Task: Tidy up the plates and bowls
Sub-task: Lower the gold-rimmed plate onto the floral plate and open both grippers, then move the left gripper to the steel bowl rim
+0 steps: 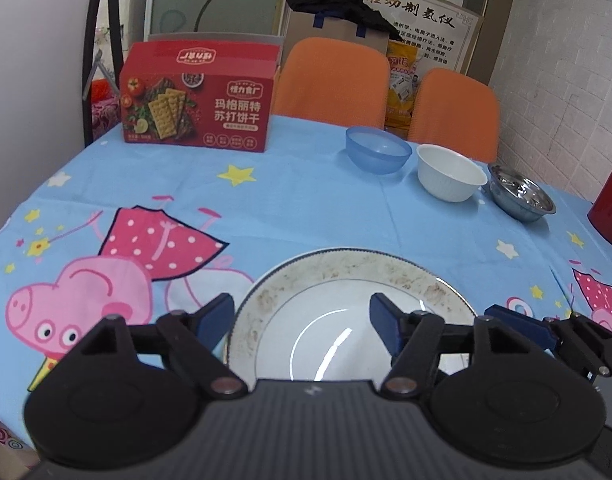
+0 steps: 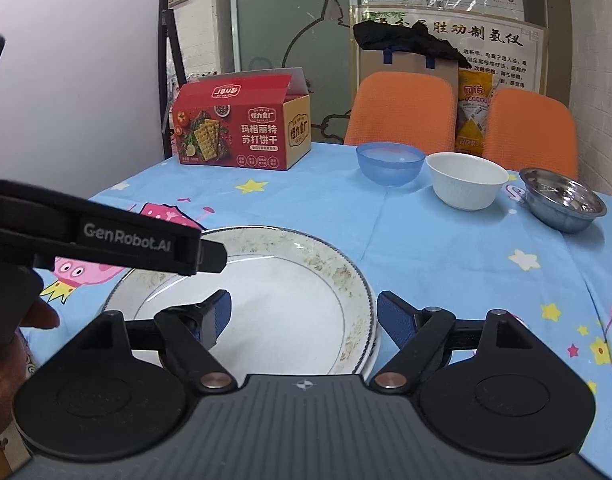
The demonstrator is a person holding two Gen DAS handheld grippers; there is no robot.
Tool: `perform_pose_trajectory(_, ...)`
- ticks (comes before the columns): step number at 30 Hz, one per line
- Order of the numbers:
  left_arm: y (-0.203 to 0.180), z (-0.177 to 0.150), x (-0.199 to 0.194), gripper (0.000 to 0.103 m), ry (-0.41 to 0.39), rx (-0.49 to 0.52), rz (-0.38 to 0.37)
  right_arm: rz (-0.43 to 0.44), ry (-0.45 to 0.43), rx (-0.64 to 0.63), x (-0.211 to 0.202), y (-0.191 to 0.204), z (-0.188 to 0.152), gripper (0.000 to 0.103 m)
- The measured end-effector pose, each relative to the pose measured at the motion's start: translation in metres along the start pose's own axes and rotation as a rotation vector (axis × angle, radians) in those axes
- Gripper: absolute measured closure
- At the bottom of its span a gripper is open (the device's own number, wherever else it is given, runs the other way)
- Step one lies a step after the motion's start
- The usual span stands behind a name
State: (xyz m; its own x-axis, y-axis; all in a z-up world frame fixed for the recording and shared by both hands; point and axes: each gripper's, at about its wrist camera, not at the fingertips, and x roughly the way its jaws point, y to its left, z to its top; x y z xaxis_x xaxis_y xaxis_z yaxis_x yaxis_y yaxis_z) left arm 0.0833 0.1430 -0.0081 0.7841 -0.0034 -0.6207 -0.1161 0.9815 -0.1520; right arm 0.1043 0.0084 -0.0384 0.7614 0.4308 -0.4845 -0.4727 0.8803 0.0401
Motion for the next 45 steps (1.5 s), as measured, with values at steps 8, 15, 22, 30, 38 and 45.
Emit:
perform_pose_trajectory(8, -0.015, 0.002, -0.001, 0.034, 0.004, 0.027, -0.021, -0.026, -0.055, 0.042, -0.011, -0.022, 0.005, 0.0)
perform_pose_trajectory(15, -0.039, 0.004, 0.0, 0.032, 0.011, 0.061, -0.028, -0.062, -0.035, 0.174, -0.017, -0.065, -0.008, 0.0)
perform_pose_trajectory(22, -0.075, 0.01, 0.004, 0.032, 0.011, 0.122, -0.038, -0.111, -0.053, 0.307, -0.032, -0.109, -0.018, 0.0)
perform_pose_trajectory(30, -0.134, 0.033, 0.017, 0.032, 0.024, 0.217, -0.121, -0.158, -0.079, 0.331, -0.051, -0.154, -0.019, 0.0)
perform_pose_trajectory(38, -0.196, 0.081, 0.068, 0.032, 0.125, 0.187, -0.311, -0.283, -0.097, 0.273, -0.064, -0.224, 0.011, 0.0)
perform_pose_trajectory(45, -0.242, 0.126, 0.124, 0.032, 0.123, 0.23, -0.325, -0.341, -0.061, 0.277, -0.044, -0.277, 0.027, 0.0)
